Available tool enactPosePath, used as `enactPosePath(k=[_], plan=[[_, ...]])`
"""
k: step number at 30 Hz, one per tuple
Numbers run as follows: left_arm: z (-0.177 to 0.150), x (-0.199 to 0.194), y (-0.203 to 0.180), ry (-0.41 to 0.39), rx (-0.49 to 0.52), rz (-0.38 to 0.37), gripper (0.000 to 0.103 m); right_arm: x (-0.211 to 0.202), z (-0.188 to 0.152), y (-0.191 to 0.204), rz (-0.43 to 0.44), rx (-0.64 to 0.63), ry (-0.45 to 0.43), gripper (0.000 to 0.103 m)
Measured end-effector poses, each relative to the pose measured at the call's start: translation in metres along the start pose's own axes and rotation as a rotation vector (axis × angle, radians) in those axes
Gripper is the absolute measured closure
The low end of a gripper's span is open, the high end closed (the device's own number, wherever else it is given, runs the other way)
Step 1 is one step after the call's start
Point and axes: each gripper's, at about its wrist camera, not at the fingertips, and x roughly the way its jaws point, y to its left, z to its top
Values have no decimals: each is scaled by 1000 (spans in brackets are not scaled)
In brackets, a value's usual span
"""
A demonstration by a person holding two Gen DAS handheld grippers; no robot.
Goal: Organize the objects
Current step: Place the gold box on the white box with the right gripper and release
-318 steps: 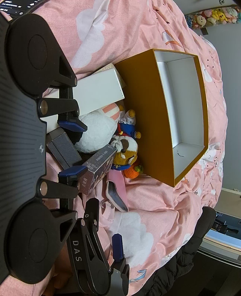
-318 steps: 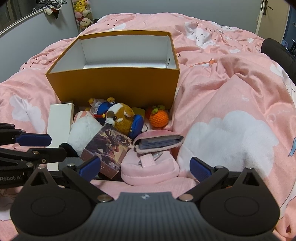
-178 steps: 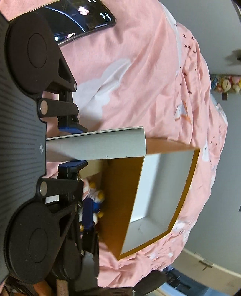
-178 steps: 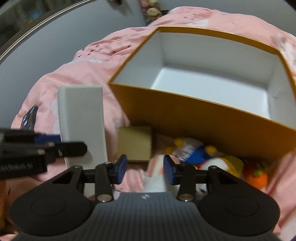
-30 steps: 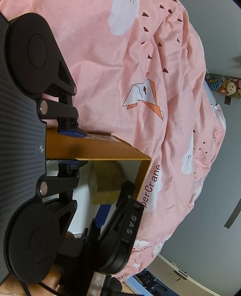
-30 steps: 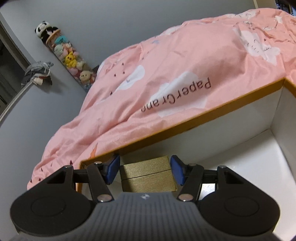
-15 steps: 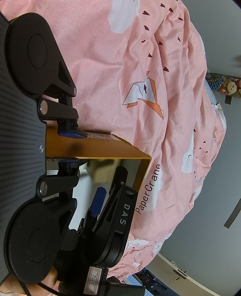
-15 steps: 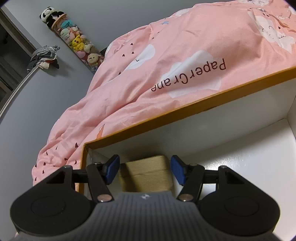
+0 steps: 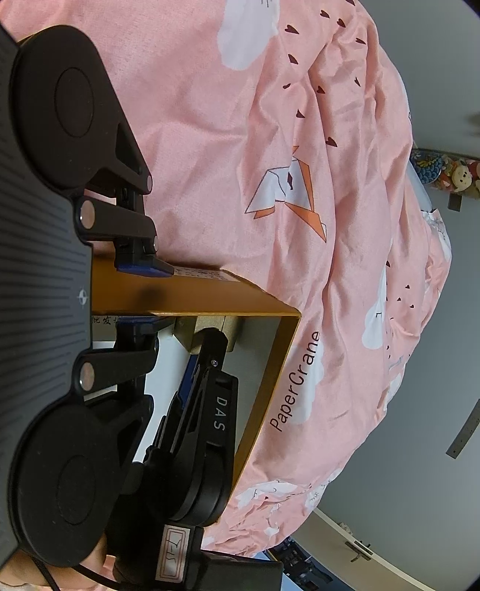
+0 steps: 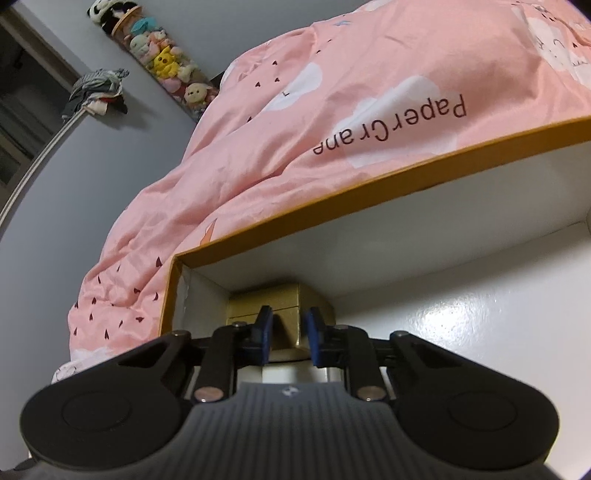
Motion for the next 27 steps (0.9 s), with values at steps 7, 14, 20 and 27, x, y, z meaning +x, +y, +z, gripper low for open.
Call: enactPosePath(k=[7, 14, 20, 27], plan=[[-1, -6, 0, -5, 5, 3, 80, -14, 3, 6, -9, -89, 11, 84], [-9, -21, -1, -25, -5, -6, 79, -27, -16, -2, -117, -235, 169, 97], [-14, -29, -2, -29, -8, -8, 79, -15, -43, -2, -153, -304, 313, 97], [-15, -34, -2, -40, -16, -12, 80, -4, -51, 9, -149, -391, 388, 102]])
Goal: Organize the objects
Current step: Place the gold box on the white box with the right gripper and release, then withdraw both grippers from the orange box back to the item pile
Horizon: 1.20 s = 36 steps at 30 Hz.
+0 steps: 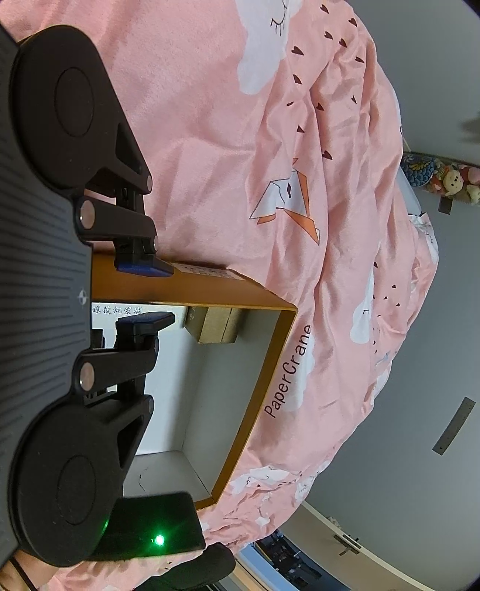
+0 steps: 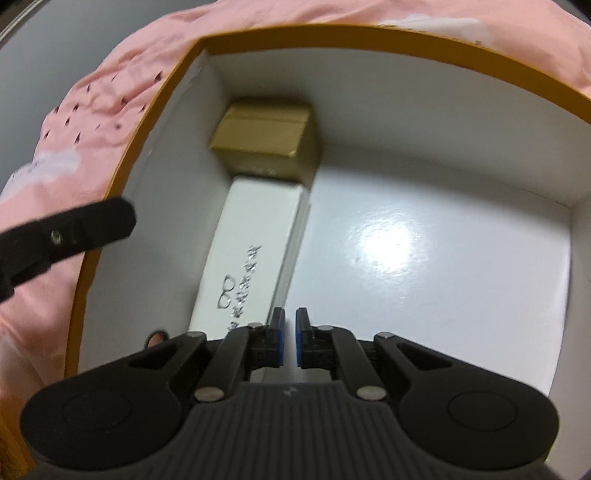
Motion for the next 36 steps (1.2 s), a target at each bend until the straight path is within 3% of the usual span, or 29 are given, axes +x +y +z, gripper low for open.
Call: enactPosePath(k=[9, 14, 18, 21, 23, 29, 33, 36], plan=[[-3, -12, -9, -36, 53, 19, 79, -9, -3, 2, 1, -43, -34, 103], [-16, -52, -29, -143, 150, 10, 79, -61, -25, 7, 0, -106, -209, 98], [-39, -86, -49, -198, 235, -12, 79, -114, -67, 5, -8, -152, -385, 96], [-60, -100, -62, -201, 273, -35, 79, -141, -97, -1, -23, -154, -451, 86], [-74, -102, -69, -168, 289, -67, 79, -151, -116, -7, -46, -123, -459, 69], [-110, -85, -74, 66, 311, -195, 79, -162, -178, -32, -18, -16, -362, 69], [-147, -77, -85, 198, 491, -207, 78, -153, -213, -29, -2, 27, -293, 69], [-173, -75, -90, 238, 615, -182, 78, -138, -228, -24, 10, 35, -236, 69]])
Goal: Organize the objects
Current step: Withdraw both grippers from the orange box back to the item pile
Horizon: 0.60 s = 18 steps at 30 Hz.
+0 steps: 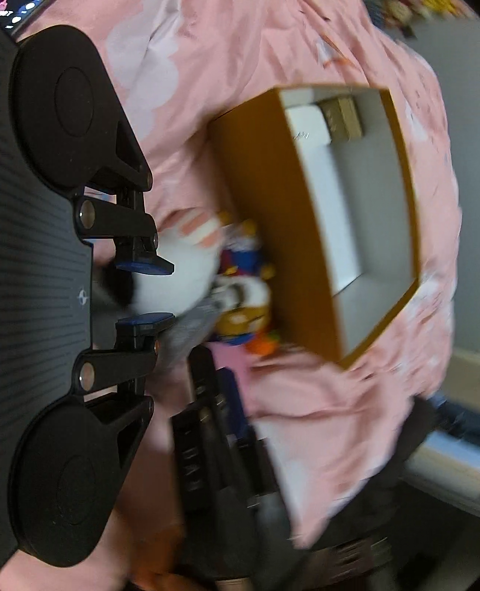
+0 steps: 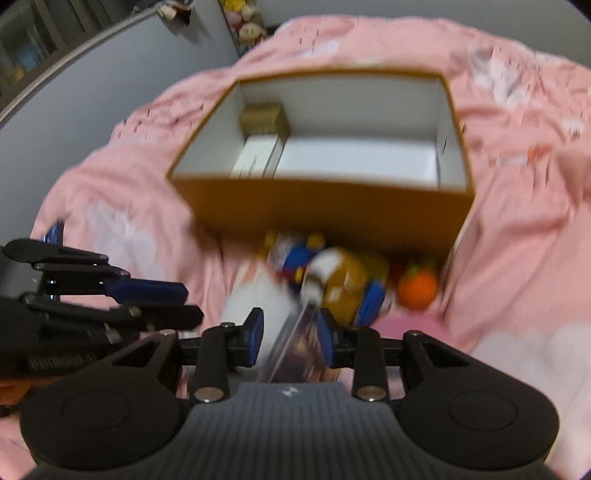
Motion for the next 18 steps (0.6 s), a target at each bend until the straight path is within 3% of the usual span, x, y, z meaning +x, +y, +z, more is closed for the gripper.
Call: enactPosePath(k=[3, 7, 13, 15, 18], plan=[[-14, 9, -9, 45, 40, -12, 77, 14, -8, 1, 9, 20, 43, 63], [-21, 11, -17, 65, 87, 14, 66, 28, -11, 3, 9, 25, 80, 58], [-23, 17, -35, 90, 188, 48, 60, 47, -17, 0, -50, 3, 114, 49], [-24, 20, -39, 98, 214, 52, 57, 47, -17, -1, -44, 5, 114, 50], [-26, 22, -49, 108, 276, 63, 56, 41, -19, -4, -38, 4, 99, 60]])
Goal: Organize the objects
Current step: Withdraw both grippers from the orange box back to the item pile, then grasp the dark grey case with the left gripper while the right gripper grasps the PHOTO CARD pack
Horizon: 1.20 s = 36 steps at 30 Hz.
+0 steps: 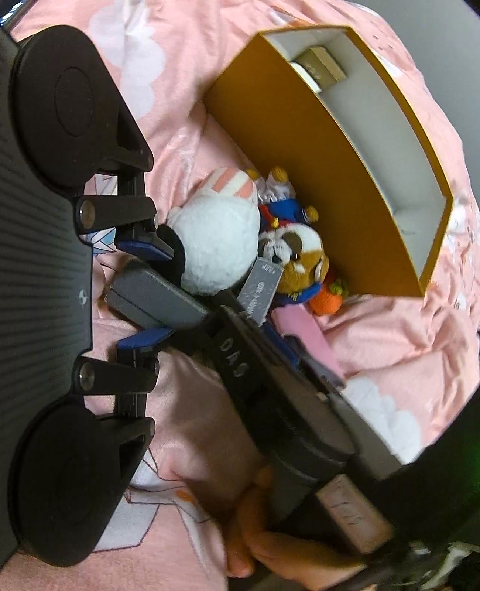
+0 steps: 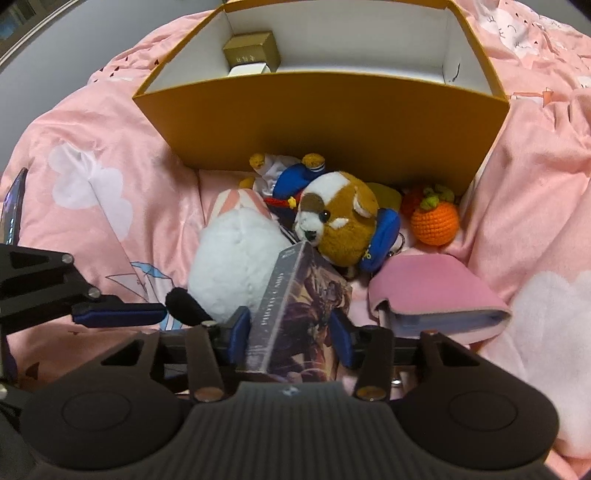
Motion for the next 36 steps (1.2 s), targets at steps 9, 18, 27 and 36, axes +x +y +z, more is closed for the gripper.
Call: enactPosePath(k=[9, 18, 27, 36], plan=[[6, 22, -16, 55, 111, 22, 48, -11, -7, -20, -4, 52, -6, 78], [4, 32, -8, 22, 76, -50, 52, -6, 3, -25, 25, 85, 14, 77], [3, 16, 10, -5, -77, -93, 53, -9, 6, -30, 41, 86, 6, 77], [5, -35, 58, -164, -369, -222, 61, -50, 10, -34, 100, 121, -97, 79]])
